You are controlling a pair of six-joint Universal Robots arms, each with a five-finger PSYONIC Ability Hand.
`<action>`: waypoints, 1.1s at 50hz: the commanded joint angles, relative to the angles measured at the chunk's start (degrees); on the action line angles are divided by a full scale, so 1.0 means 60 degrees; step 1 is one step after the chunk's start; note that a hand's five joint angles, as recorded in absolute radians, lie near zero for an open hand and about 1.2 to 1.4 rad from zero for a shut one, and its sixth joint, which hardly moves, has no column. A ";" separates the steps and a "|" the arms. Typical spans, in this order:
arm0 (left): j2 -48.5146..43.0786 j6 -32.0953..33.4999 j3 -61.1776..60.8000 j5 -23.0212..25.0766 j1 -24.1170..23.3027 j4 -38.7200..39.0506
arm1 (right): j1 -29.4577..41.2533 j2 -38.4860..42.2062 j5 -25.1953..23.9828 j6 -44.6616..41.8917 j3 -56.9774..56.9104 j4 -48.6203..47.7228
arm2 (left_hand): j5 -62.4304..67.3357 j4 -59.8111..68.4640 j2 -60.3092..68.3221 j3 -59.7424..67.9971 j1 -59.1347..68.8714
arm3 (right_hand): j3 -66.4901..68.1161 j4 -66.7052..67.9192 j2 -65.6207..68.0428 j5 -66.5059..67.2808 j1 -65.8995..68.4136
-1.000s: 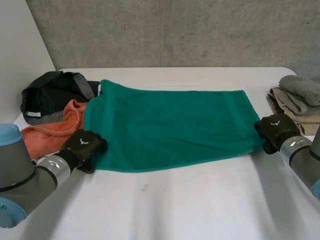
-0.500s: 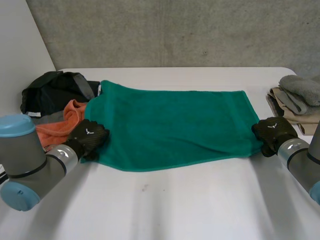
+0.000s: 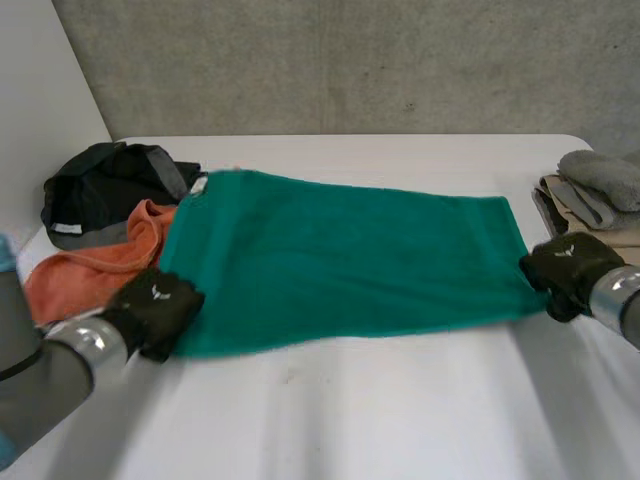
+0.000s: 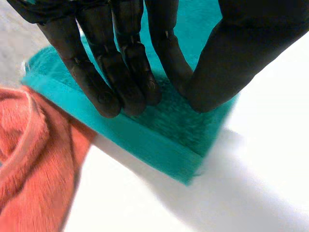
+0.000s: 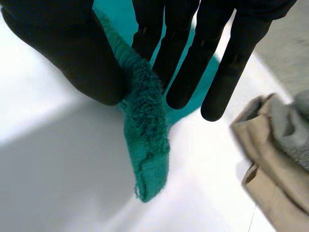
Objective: Fold the laundry.
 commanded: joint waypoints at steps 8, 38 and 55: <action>0.0767 0.0874 0.0109 -0.0025 0.0369 -0.4276 | -0.1061 -0.0465 -0.0166 -0.4526 -0.0141 0.3865 | 0.2212 0.1928 0.1925 0.1992 0.2172 | 0.1985 0.1893 0.2109 0.2314 0.2566; -0.6320 -0.1413 1.0098 -0.3202 -0.1756 -0.0054 | 0.0785 0.4235 0.0814 -0.0083 -0.4884 -0.3213 | 0.2212 0.1928 0.1925 0.1992 0.2172 | 0.1985 0.1893 0.2109 0.2314 0.2566; -0.6998 -0.0284 1.0631 -0.3614 -0.1917 0.0707 | 0.1078 0.6333 0.2104 -0.0846 -0.7378 -0.2320 | -0.8077 -0.8361 -0.8364 -0.8297 -0.8117 | -0.9682 -0.9773 -0.9557 -0.9352 -0.9100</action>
